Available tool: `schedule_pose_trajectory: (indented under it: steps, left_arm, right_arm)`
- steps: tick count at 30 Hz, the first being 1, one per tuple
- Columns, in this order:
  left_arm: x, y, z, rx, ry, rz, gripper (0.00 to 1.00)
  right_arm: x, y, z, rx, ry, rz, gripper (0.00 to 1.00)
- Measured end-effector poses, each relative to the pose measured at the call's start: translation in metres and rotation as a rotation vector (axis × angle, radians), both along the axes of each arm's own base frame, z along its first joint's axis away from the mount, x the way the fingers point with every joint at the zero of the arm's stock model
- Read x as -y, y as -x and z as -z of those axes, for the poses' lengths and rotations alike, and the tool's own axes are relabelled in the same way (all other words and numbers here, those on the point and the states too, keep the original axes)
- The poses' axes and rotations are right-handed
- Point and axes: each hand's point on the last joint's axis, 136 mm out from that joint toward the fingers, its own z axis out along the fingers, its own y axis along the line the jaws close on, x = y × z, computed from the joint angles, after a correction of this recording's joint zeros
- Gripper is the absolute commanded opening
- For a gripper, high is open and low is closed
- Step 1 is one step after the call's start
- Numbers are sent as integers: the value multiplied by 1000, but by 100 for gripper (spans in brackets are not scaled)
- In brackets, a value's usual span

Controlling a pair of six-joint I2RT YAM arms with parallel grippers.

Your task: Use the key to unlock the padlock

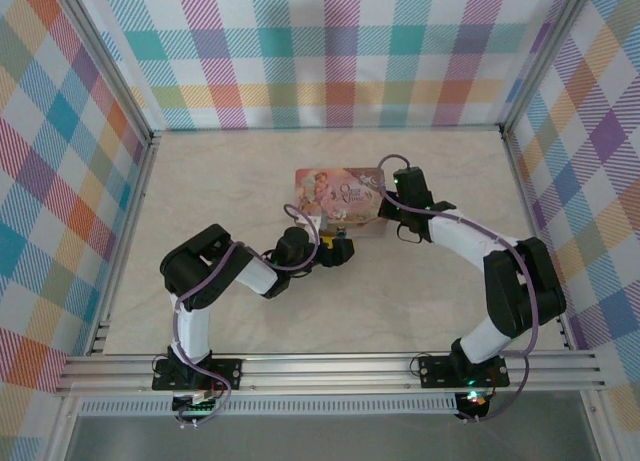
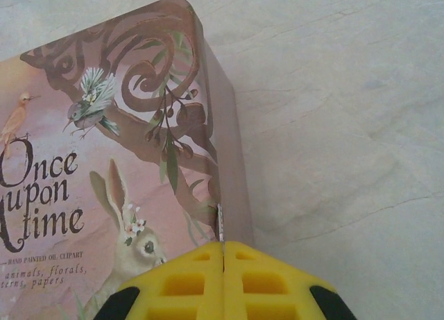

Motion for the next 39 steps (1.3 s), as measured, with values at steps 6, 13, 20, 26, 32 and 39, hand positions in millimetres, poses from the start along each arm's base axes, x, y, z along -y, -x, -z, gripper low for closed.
schedule_pose_trajectory:
  steps: [6, 13, 20, 26, 32, 39]
  left_arm:
    - [1, -7, 1, 15, -24, -16, 81]
    - [1, -8, 2, 31, -37, -9, 75]
    - [-3, -9, 2, 37, -30, -8, 75]
    - [-18, -6, 2, 39, -17, -30, 77]
    - [-23, -8, -7, 45, 31, -20, 75]
    - [-25, -13, -13, 26, 81, 17, 79]
  right_arm:
    - [-13, 3, -2, 6, -18, -20, 0]
    - [-25, 10, 4, 7, -35, -42, 0]
    - [-25, 11, 5, 8, -43, -37, 0]
    - [-25, 11, 5, 10, -46, -35, 0]
    - [-25, 12, 6, 14, -51, -37, 0]
    - [-25, 15, 6, 12, -54, -40, 0]
